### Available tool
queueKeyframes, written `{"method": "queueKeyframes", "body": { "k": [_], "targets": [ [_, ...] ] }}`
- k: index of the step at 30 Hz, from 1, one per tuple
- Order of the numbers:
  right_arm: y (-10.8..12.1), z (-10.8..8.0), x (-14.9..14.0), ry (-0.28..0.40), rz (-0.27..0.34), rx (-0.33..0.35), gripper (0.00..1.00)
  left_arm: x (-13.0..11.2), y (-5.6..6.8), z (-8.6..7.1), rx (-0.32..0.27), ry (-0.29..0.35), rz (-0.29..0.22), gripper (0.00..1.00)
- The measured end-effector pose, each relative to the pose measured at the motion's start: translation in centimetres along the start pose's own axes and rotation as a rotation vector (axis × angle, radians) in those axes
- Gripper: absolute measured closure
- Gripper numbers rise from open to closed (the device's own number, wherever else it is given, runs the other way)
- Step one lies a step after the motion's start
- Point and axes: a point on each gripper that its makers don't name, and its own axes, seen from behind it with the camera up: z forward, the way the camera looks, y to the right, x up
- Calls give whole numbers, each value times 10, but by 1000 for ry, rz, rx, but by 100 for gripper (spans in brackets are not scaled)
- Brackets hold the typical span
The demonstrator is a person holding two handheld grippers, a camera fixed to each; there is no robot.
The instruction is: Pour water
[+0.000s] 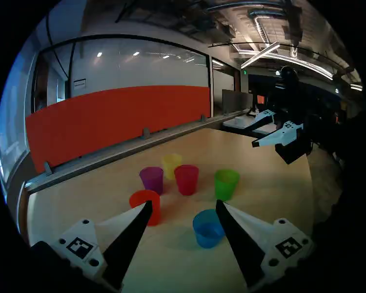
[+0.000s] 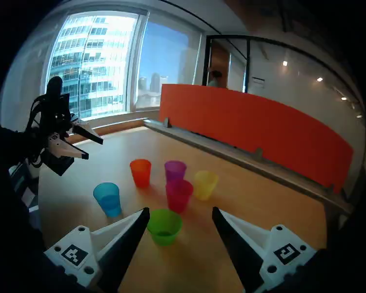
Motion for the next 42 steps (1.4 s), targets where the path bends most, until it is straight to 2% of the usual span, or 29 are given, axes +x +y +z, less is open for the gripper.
{"method": "queueKeyframes", "body": {
  "k": [18,24,42],
  "targets": [
    [-8,23,-38,-68,-1,24,1,-40,18,14,-64,-79,-11,3],
    [-11,29,-49,-85,-4,31,1,-53,26,18,-81,-107,1,3],
    [-13,40,-58,-102,-1,43,1,-80,44,25,-133,-173,21,3]
  ]
}}
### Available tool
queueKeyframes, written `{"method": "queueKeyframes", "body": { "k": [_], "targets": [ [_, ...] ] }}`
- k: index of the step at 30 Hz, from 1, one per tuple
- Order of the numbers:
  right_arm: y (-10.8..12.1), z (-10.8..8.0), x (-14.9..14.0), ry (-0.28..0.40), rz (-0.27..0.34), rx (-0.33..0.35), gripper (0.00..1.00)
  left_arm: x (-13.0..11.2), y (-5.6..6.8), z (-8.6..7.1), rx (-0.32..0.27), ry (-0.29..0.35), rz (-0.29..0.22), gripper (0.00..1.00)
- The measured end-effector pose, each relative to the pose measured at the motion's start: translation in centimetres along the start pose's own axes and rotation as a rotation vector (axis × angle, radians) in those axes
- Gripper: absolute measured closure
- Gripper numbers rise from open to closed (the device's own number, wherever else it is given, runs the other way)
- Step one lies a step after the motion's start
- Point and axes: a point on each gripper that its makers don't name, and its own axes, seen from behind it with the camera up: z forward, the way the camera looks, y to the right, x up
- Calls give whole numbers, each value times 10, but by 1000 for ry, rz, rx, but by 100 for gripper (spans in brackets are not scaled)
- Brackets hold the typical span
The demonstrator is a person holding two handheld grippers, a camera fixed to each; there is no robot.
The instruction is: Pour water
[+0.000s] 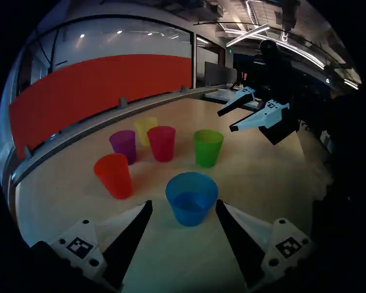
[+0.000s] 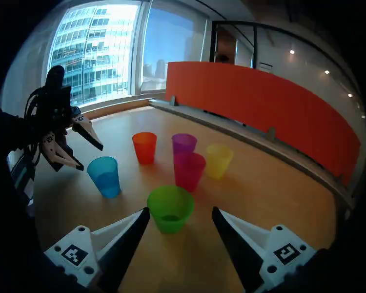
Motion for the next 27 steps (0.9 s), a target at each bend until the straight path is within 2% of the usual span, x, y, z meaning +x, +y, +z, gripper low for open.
{"method": "queueKeyframes", "body": {
  "k": [17,27],
  "targets": [
    [0,6,1,3,5,14,1,-10,9,21,-26,-53,13,3],
    [1,11,-2,1,13,22,1,-8,14,32,-44,-70,19,3]
  ]
}}
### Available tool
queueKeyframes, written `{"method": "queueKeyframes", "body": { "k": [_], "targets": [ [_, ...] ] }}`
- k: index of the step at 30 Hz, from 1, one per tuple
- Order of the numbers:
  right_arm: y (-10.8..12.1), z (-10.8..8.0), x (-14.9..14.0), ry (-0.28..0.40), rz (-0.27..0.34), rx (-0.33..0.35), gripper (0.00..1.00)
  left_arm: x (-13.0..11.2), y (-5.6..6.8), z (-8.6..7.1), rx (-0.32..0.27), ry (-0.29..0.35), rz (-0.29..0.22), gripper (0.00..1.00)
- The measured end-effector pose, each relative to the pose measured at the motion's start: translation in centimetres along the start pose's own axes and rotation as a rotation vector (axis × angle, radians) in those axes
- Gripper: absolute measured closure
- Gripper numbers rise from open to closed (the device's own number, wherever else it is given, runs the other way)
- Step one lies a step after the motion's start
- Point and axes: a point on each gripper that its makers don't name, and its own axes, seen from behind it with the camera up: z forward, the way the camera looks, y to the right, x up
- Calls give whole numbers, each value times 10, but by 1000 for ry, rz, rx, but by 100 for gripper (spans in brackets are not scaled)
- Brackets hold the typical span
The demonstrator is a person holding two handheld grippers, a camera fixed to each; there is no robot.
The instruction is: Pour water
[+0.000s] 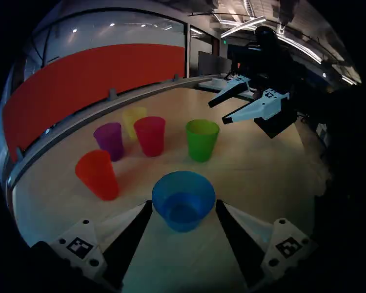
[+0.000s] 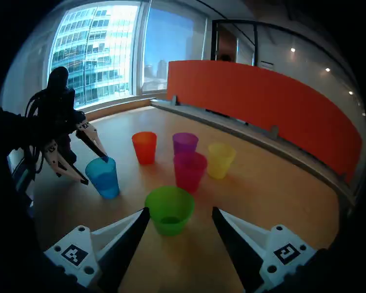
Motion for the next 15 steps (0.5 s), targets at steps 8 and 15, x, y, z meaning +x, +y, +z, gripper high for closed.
{"method": "queueKeyframes", "body": {
  "k": [8,15],
  "targets": [
    [4,-1,-1,0,3,-1,1,2,0,10,-6,-6,5,3],
    [8,-2,-3,-2,4,-6,1,4,-2,14,-2,-8,8,3]
  ]
}}
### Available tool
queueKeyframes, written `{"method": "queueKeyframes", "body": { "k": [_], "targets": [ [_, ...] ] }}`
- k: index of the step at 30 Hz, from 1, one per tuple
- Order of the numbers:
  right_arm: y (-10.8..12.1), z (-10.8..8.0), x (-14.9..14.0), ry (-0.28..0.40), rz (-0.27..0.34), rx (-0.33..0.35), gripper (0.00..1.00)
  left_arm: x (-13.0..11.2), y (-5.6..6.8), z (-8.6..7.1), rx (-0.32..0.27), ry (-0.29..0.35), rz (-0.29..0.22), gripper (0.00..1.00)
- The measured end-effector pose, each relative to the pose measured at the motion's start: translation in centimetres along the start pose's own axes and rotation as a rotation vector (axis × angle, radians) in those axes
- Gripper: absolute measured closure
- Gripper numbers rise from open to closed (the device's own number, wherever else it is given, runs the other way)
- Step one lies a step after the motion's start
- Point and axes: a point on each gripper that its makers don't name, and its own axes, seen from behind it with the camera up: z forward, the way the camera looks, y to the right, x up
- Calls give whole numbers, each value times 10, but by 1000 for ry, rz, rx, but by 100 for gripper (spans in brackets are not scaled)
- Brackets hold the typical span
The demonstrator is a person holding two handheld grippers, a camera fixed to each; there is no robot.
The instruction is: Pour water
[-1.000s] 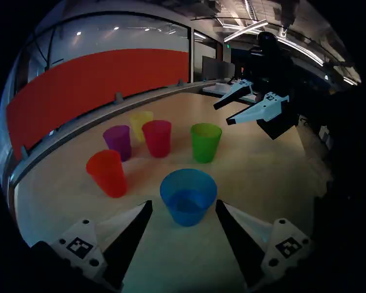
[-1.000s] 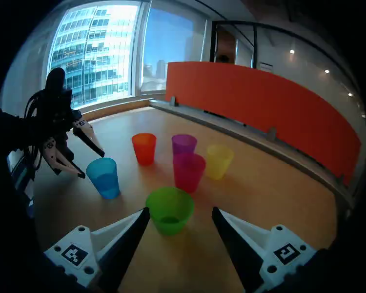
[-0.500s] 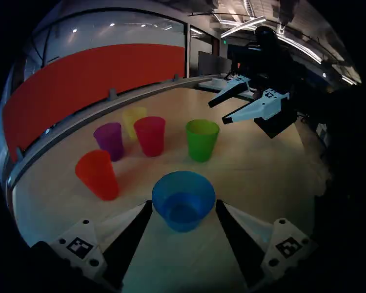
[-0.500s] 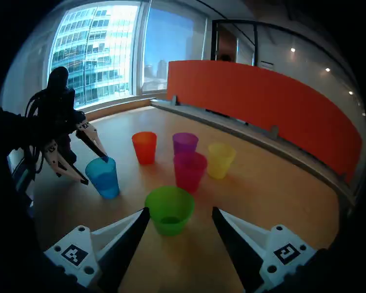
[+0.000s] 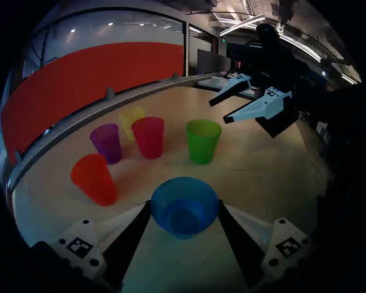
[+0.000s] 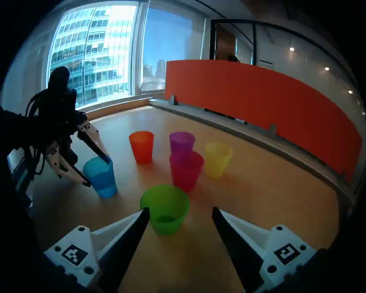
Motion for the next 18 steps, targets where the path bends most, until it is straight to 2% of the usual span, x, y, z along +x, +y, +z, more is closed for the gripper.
{"method": "queueKeyframes", "body": {
  "k": [18],
  "targets": [
    [2,0,0,-1,-2,-3,1,0,2,5,-7,-4,-2,3]
  ]
}}
